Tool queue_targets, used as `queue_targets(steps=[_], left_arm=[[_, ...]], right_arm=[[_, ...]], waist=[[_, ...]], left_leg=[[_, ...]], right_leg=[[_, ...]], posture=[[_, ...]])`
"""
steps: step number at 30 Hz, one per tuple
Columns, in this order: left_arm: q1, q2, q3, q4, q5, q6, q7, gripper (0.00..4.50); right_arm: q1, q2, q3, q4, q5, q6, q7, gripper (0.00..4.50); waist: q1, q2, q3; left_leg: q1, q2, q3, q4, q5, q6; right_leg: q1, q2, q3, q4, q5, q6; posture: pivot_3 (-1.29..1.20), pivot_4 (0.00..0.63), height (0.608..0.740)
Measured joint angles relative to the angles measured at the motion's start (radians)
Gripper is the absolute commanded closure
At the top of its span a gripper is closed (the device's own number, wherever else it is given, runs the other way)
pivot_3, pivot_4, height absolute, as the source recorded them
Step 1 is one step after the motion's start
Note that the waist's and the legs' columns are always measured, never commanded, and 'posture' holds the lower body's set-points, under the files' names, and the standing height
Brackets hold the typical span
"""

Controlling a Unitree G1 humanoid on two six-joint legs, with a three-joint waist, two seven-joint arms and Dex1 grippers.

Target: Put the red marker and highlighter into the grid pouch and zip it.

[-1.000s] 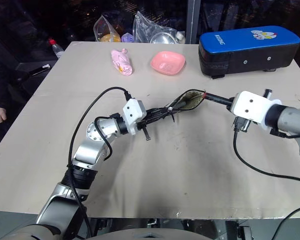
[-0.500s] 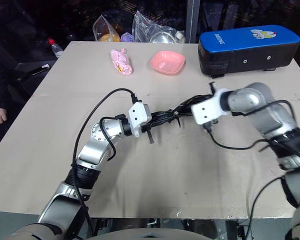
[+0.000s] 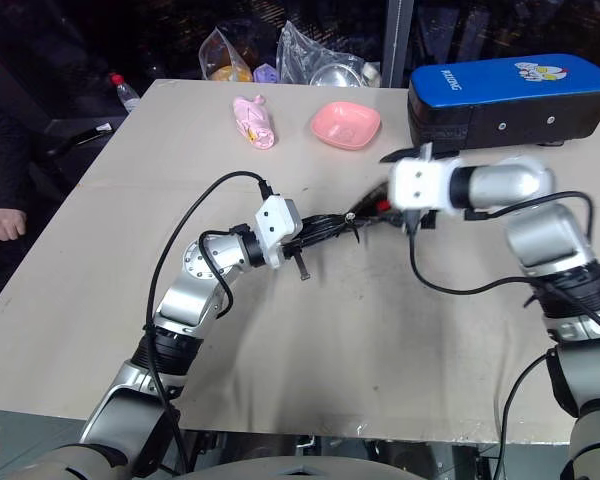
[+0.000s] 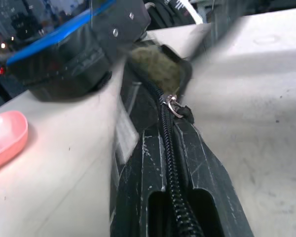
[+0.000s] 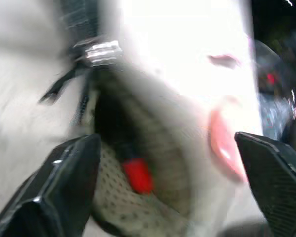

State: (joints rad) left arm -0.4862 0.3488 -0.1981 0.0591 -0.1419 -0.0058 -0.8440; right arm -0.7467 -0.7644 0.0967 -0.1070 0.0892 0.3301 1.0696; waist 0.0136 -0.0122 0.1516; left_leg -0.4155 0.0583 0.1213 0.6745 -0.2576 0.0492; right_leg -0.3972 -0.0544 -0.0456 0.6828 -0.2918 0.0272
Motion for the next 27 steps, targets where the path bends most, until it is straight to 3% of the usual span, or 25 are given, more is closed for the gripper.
queue_targets(steps=[4, 6, 11, 16, 24, 27], left_arm=[[0.006, 0.002, 0.001, -0.005, -0.002, 0.003, -0.002, 4.5], [0.01, 0.003, 0.001, -0.006, -0.002, 0.005, -0.002, 4.5], [0.01, -0.005, 0.0, -0.006, -0.002, 0.01, -0.006, 4.5], [0.01, -0.006, 0.0, -0.006, -0.005, 0.012, -0.01, 4.5], [0.018, -0.008, -0.006, -0.008, -0.007, 0.018, -0.012, 4.5], [0.018, -0.001, 0.009, -0.008, -0.007, 0.021, -0.002, 4.5]], right_arm=[[0.103, -0.059, -0.246, -0.245, 0.3, 0.562, -0.025, 0.04], [0.165, -0.043, -0.316, -0.33, 0.402, 0.752, -0.064, 0.04], [0.271, 0.157, -0.35, -0.491, 0.552, 1.082, -0.236, 0.04], [0.304, 0.367, -0.304, -0.513, 0.527, 1.156, -0.461, 0.04], [0.224, 0.669, -0.27, -0.393, 0.46, 1.115, -0.706, 0.04], [0.212, 0.713, -0.273, -0.381, 0.466, 1.114, -0.741, 1.32]], waist=[[0.001, 0.0, 0.0], [-0.004, 0.0, 0.0], [-0.018, 0.0, 0.0], [-0.02, 0.0, 0.0], [-0.026, 0.0, -0.001], [-0.024, 0.0, -0.001]], left_leg=[[0.0, 0.0, -0.004, 0.0, 0.0, 0.0], [0.0, 0.0, -0.003, 0.0, 0.0, 0.0], [0.001, 0.0, -0.004, -0.001, 0.0, 0.0], [0.0, -0.001, -0.004, -0.001, 0.0, 0.0], [0.0, -0.001, -0.003, -0.001, 0.0, 0.0], [-0.001, -0.001, -0.003, -0.001, 0.0, 0.0]], right_leg=[[0.002, -0.003, -0.002, -0.001, 0.0, 0.0], [0.002, -0.003, -0.001, -0.001, 0.0, -0.001], [0.001, -0.003, -0.001, 0.002, 0.0, -0.001], [0.001, 0.0, -0.001, 0.002, 0.0, -0.001], [0.0, 0.002, -0.001, 0.002, 0.0, -0.001], [0.0, 0.002, -0.001, 0.001, 0.0, 0.0]], posture=[[0.0, 0.15, 0.74], [0.0, 0.15, 0.74], [0.0, 0.15, 0.74], [0.0, 0.15, 0.74], [0.0, 0.15, 0.74], [0.0, 0.15, 0.74]])
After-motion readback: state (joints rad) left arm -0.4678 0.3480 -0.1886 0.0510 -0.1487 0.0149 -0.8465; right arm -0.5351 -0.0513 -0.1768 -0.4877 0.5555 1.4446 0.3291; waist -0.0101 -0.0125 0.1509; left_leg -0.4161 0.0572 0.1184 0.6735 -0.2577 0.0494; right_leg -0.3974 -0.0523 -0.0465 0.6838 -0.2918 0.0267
